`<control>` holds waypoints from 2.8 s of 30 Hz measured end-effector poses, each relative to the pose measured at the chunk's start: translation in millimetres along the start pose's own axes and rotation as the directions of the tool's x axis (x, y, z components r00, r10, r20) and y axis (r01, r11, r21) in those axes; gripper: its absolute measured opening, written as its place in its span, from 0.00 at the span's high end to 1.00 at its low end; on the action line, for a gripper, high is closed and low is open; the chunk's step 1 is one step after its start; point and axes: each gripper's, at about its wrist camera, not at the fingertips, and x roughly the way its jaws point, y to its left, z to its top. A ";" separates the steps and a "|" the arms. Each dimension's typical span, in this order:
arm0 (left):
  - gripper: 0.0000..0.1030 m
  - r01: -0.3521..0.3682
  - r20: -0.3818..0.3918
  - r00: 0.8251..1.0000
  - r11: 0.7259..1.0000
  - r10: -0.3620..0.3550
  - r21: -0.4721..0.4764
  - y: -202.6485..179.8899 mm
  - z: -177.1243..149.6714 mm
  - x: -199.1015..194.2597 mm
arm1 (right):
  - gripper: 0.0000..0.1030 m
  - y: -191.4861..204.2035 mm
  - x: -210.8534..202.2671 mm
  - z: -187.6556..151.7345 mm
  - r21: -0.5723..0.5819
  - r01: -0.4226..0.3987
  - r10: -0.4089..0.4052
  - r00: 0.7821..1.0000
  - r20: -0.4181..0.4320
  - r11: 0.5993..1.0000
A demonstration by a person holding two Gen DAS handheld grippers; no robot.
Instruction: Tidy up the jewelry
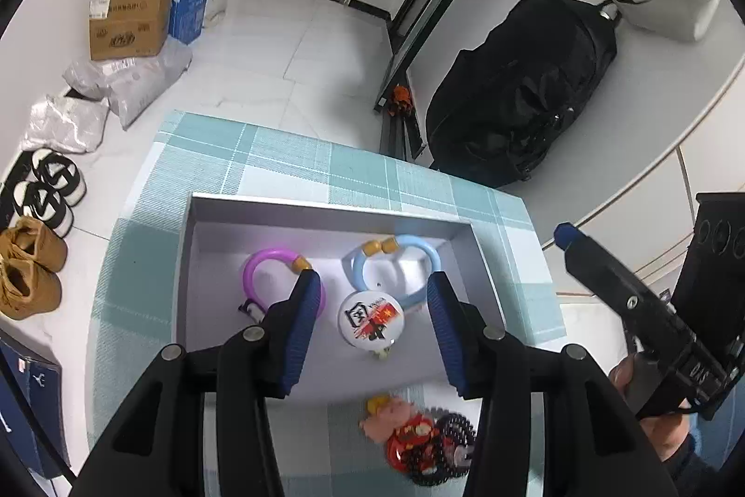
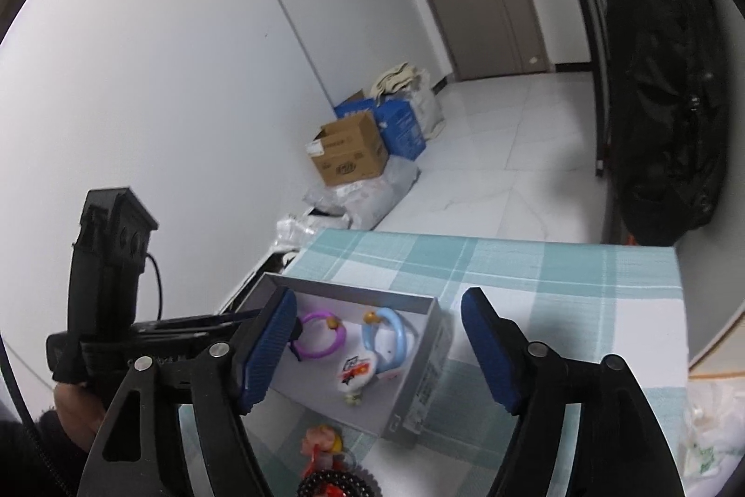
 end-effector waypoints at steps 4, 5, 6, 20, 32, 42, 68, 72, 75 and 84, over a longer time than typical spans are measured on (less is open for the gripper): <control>0.59 -0.038 0.036 0.999 0.999 0.037 0.024 -4.2 -11.5 -15.3 | 0.23 -1.0 -15.8 -8.6 0.028 0.012 -0.013 1.000 0.022 1.000; 0.59 -0.056 0.046 0.997 0.998 0.055 0.023 -4.9 -14.6 -19.5 | 0.21 -0.4 -20.1 -10.9 0.031 0.016 -0.017 0.999 0.027 0.999; 0.58 -0.066 0.054 0.996 0.998 0.065 0.023 -5.9 -16.7 -21.4 | 0.20 0.2 -24.0 -12.9 0.032 0.019 -0.020 0.999 0.033 0.999; 0.38 -0.006 -0.014 1.000 1.000 0.006 0.014 -9.8 -48.5 -20.5 | 0.11 9.4 -42.9 -40.9 0.024 0.073 -0.073 0.997 0.007 0.997; 0.38 -0.003 -0.163 0.987 1.000 0.007 0.028 -16.2 -68.6 5.3 | 0.08 4.9 -44.8 -64.1 0.031 0.113 -0.111 0.992 -0.060 0.993; 0.38 0.003 -0.179 0.984 1.000 -0.002 0.009 2.5 -78.7 -4.1 | 0.08 9.8 -19.9 -78.1 0.043 0.026 -0.017 0.981 -0.193 0.999; 0.38 0.049 -0.109 0.992 0.984 -0.068 -0.169 44.8 -62.7 -20.3 | 0.72 53.6 52.7 -98.3 -0.204 0.037 -0.103 0.941 -0.324 0.978; 0.38 0.050 -0.111 0.991 0.983 -0.070 -0.178 45.8 -61.3 -19.2 | 0.84 52.8 48.0 -97.4 -0.214 0.052 -0.118 0.944 -0.309 0.975; 0.38 0.052 -0.112 0.991 0.982 -0.074 -0.183 44.9 -61.1 -17.7 | 0.85 51.6 45.8 -95.5 -0.206 0.055 -0.118 0.945 -0.305 0.977; 0.38 0.061 -0.127 0.988 0.984 -0.083 -0.170 34.1 -59.9 -10.0 | 0.85 41.2 32.3 -85.8 -0.123 0.035 -0.067 0.961 -0.270 0.992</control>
